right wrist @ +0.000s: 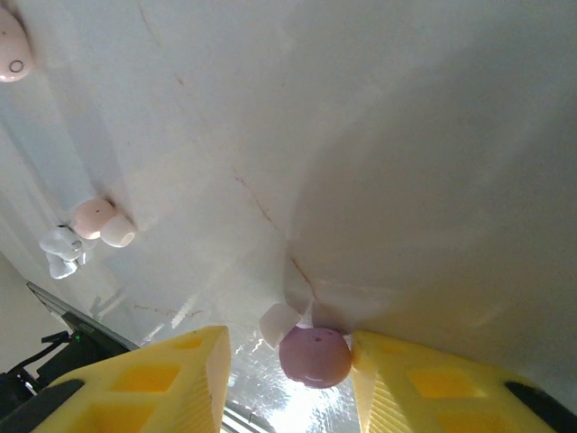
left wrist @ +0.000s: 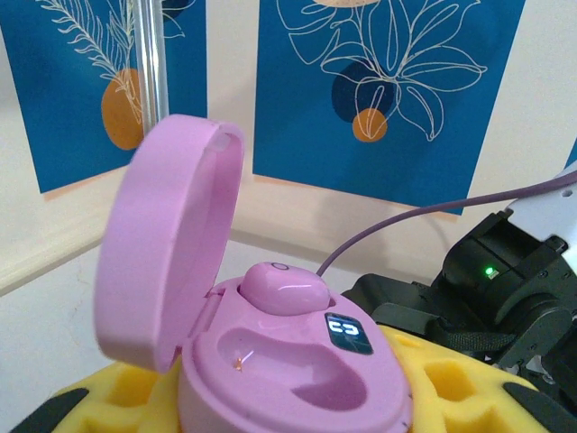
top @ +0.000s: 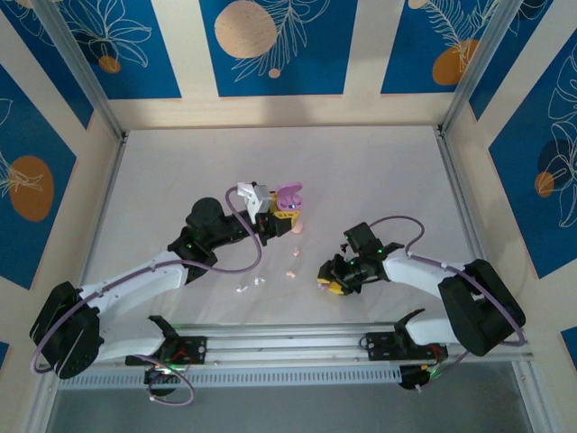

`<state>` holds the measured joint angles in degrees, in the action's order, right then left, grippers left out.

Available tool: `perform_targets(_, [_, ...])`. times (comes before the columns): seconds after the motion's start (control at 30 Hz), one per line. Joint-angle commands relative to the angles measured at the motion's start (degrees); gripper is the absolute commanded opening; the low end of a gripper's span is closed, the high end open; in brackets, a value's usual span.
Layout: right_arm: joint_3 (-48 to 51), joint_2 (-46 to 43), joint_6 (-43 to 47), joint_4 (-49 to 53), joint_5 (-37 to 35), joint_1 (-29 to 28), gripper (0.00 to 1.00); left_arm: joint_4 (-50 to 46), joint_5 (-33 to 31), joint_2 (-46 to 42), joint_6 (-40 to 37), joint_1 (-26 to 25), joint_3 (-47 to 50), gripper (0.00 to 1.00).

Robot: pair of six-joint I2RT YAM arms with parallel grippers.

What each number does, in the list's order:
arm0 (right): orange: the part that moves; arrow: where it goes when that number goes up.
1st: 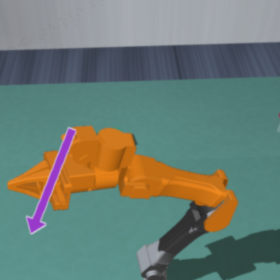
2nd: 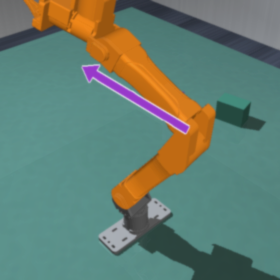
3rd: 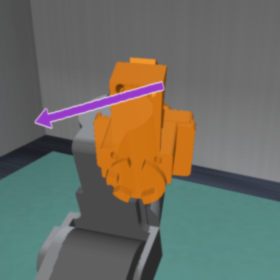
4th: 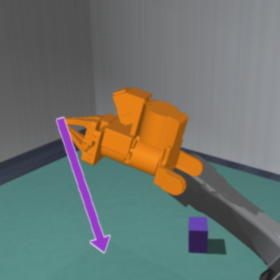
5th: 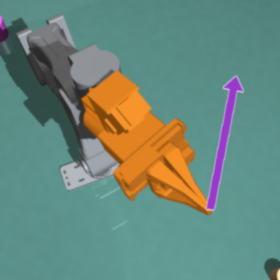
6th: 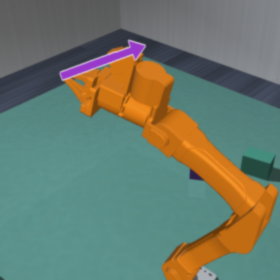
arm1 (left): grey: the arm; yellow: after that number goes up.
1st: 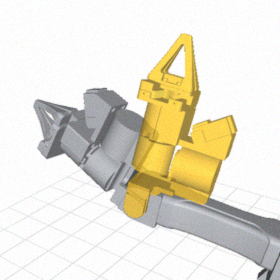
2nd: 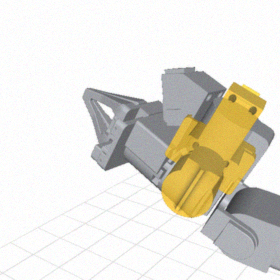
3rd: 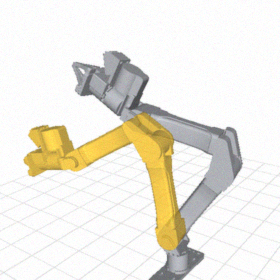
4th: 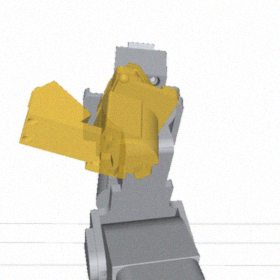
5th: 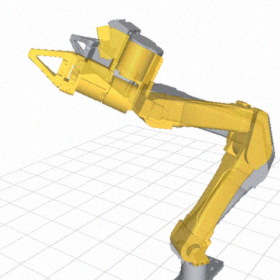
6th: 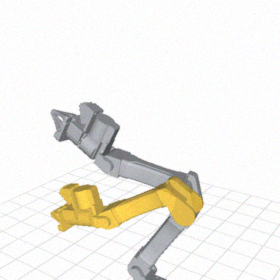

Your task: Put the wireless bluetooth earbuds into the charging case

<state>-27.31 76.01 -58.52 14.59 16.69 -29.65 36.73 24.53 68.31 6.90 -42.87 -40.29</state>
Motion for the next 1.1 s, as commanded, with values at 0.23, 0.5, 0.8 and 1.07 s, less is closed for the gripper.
perform_targets(0.23, [-3.7, 5.35, 3.72, -3.23, -0.93, -1.29, 0.37, -0.16, -0.05, -0.75, -1.36, -0.36, -0.93, 0.27])
perform_targets(0.5, [-4.93, 5.55, 5.14, -2.96, -2.26, -2.47, 0.34, -0.09, -0.15, -0.67, -1.36, -0.31, -0.85, 0.27])
perform_targets(0.8, [-5.39, 5.42, 5.63, -3.14, -3.02, -3.39, 0.31, 0.05, -0.19, -0.81, -1.24, -0.36, -0.67, 0.27])
perform_targets(1.07, [-6.22, 5.8, 5.89, -4.28, -4.11, -3.57, 0.31, 0.27, -0.14, -0.74, -0.83, -0.3, -0.63, 0.27])
